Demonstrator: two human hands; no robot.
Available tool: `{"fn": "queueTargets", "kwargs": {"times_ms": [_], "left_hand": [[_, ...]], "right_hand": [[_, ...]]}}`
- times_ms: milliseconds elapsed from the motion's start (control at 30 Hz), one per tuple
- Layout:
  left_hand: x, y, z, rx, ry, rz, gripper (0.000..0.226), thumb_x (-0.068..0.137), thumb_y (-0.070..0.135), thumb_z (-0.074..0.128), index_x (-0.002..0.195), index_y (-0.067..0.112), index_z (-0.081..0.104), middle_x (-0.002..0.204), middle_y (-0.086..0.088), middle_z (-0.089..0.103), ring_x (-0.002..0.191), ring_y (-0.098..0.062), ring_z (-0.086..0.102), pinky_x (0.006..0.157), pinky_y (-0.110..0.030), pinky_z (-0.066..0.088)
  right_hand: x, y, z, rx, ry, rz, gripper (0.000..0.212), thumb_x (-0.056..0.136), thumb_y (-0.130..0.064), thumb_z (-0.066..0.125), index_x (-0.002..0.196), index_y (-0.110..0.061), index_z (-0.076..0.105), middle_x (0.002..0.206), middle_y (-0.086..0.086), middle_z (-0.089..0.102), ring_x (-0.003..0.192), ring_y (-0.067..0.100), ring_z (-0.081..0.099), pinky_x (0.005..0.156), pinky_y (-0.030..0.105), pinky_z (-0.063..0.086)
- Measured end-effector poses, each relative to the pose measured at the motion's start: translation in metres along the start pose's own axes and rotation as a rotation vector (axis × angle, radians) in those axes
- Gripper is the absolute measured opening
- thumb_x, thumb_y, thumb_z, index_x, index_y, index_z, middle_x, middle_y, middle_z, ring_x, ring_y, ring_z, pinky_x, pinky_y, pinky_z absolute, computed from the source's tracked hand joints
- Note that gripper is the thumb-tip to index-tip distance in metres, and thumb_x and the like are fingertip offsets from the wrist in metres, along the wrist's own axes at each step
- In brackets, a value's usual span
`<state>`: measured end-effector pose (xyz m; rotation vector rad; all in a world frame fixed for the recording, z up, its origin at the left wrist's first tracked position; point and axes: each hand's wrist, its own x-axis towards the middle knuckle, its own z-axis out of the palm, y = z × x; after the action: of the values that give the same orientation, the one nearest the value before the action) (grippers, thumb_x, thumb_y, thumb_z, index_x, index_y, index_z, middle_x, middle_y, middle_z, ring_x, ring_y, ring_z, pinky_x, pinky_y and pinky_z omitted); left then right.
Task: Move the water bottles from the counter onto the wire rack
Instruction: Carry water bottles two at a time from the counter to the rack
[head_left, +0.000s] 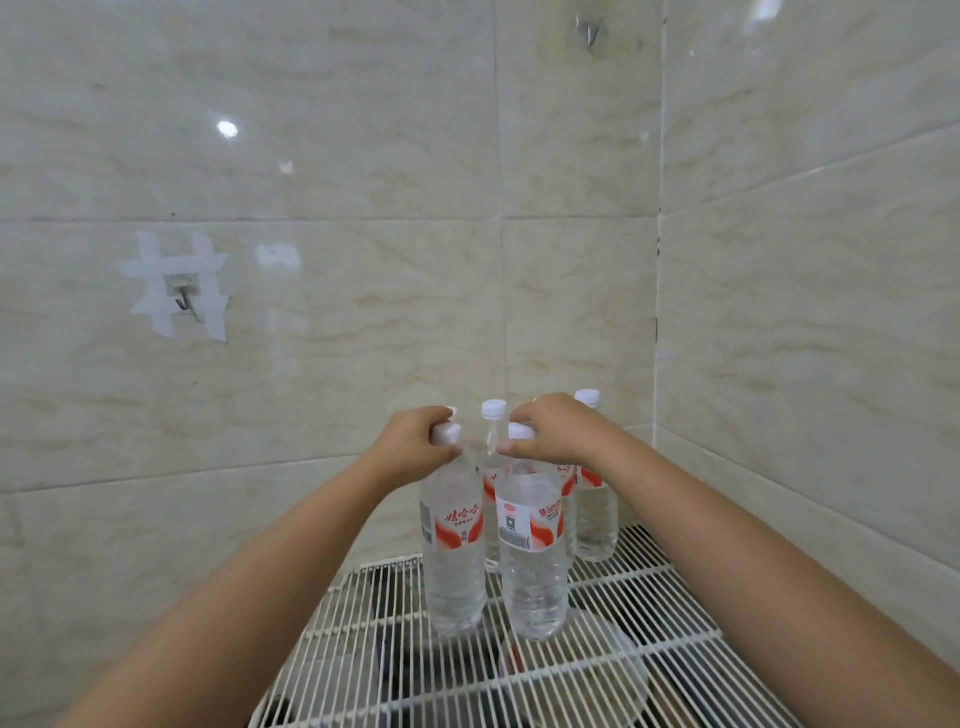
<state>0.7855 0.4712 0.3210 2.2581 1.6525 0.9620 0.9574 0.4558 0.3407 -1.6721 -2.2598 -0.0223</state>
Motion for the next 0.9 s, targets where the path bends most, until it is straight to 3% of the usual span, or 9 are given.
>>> {"fn": "queueTargets", "kwargs": {"times_ms": [167, 267, 333, 433, 500, 600, 700, 767, 900], "left_hand": [[-0.001, 0.006, 0.001, 0.105, 0.034, -0.043, 0.049, 0.085, 0.026, 0.063, 0.13, 0.012, 0.05, 0.136, -0.009, 0.052, 0.121, -0.025, 0.051, 0.097, -0.032, 0.041], [-0.001, 0.007, -0.001, 0.139, 0.05, -0.043, 0.045, 0.086, 0.023, 0.062, 0.128, 0.013, 0.052, 0.134, -0.009, 0.055, 0.119, -0.025, 0.053, 0.095, -0.03, 0.042], [-0.002, 0.005, -0.001, 0.094, 0.037, -0.018, 0.043, 0.085, 0.02, 0.063, 0.127, 0.012, 0.054, 0.133, -0.01, 0.055, 0.115, -0.025, 0.055, 0.092, -0.028, 0.043], [-0.005, 0.004, 0.002, 0.035, 0.028, 0.0, 0.042, 0.086, 0.017, 0.062, 0.127, 0.011, 0.054, 0.131, -0.01, 0.057, 0.111, -0.025, 0.057, 0.089, -0.027, 0.045], [-0.005, 0.004, 0.004, 0.031, 0.029, 0.001, 0.043, 0.086, 0.018, 0.061, 0.128, 0.012, 0.053, 0.132, -0.01, 0.056, 0.113, -0.025, 0.056, 0.093, -0.03, 0.045], [-0.003, 0.006, 0.003, 0.048, 0.014, 0.004, 0.047, 0.084, 0.022, 0.064, 0.128, 0.012, 0.052, 0.135, -0.007, 0.054, 0.118, -0.024, 0.053, 0.098, -0.03, 0.042], [-0.001, 0.008, 0.004, 0.112, 0.028, -0.015, 0.048, 0.083, 0.025, 0.065, 0.128, 0.014, 0.052, 0.133, -0.007, 0.055, 0.118, -0.024, 0.053, 0.096, -0.031, 0.042], [0.0, 0.01, 0.005, 0.142, 0.053, -0.028, 0.046, 0.084, 0.024, 0.063, 0.128, 0.014, 0.052, 0.133, -0.007, 0.056, 0.119, -0.024, 0.052, 0.095, -0.031, 0.043], [0.002, 0.012, 0.007, 0.175, 0.081, -0.039, 0.046, 0.086, 0.026, 0.061, 0.129, 0.013, 0.052, 0.135, -0.006, 0.055, 0.123, -0.023, 0.05, 0.096, -0.03, 0.042]], "right_hand": [[0.007, -0.011, 0.005, -0.137, 0.093, 0.092, 0.04, 0.087, -0.039, 0.056, 0.061, -0.011, 0.045, 0.062, 0.0, 0.042, 0.076, 0.023, 0.048, 0.046, 0.023, 0.027], [0.006, -0.007, 0.0, -0.03, -0.015, -0.004, 0.021, 0.088, -0.024, 0.055, 0.098, -0.006, 0.063, 0.096, 0.008, 0.062, 0.098, 0.027, 0.056, 0.072, 0.029, 0.045], [0.002, -0.002, -0.006, 0.055, -0.067, -0.048, 0.033, 0.089, -0.016, 0.054, 0.122, -0.011, 0.057, 0.129, 0.007, 0.056, 0.119, 0.023, 0.051, 0.095, 0.03, 0.041], [-0.001, 0.002, -0.009, 0.1, -0.103, -0.063, 0.042, 0.088, -0.014, 0.054, 0.13, -0.014, 0.05, 0.139, 0.002, 0.05, 0.127, 0.019, 0.045, 0.101, 0.027, 0.036], [0.0, 0.001, -0.007, 0.062, -0.097, -0.03, 0.037, 0.089, -0.027, 0.055, 0.123, -0.013, 0.055, 0.126, 0.003, 0.058, 0.118, 0.022, 0.051, 0.088, 0.028, 0.041], [0.003, -0.005, 0.001, -0.112, -0.028, 0.084, 0.036, 0.085, -0.046, 0.054, 0.072, -0.012, 0.052, 0.067, -0.004, 0.048, 0.073, 0.02, 0.051, 0.051, 0.024, 0.031], [0.006, -0.01, 0.005, -0.12, 0.031, 0.142, 0.045, 0.085, -0.039, 0.059, 0.055, -0.014, 0.037, 0.058, -0.002, 0.04, 0.053, 0.014, 0.043, 0.044, 0.022, 0.027], [0.007, -0.012, 0.003, -0.029, 0.031, 0.157, 0.032, 0.085, -0.029, 0.061, 0.063, -0.007, 0.051, 0.066, 0.004, 0.054, 0.056, 0.017, 0.052, 0.046, 0.022, 0.035], [0.006, -0.014, 0.002, -0.002, 0.056, 0.126, 0.034, 0.085, -0.023, 0.06, 0.112, -0.002, 0.063, 0.114, 0.015, 0.065, 0.103, 0.028, 0.061, 0.081, 0.033, 0.049]]}}
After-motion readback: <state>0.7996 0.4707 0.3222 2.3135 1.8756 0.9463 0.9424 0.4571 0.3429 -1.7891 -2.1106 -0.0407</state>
